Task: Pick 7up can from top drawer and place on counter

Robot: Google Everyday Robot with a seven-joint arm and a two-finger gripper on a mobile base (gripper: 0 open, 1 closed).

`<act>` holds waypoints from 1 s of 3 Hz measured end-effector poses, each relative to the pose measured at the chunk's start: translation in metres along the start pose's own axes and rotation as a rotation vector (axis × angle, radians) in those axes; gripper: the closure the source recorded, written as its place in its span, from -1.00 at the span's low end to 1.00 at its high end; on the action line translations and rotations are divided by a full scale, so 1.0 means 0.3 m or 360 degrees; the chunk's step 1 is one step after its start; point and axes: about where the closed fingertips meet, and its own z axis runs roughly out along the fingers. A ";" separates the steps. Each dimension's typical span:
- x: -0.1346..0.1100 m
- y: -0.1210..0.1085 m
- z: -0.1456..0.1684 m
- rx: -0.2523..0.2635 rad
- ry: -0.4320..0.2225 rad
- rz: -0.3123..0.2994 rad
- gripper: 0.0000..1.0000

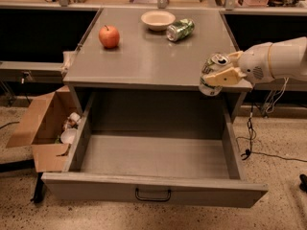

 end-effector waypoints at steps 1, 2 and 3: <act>-0.116 -0.075 0.016 0.0074 -0.0078 0.0079 1.00; -0.177 -0.162 0.068 0.0146 -0.0057 0.0190 1.00; -0.153 -0.242 0.143 0.0207 0.0054 0.0313 1.00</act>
Offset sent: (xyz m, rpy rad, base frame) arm 0.1034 0.0090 0.0484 0.0846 0.0726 -0.2495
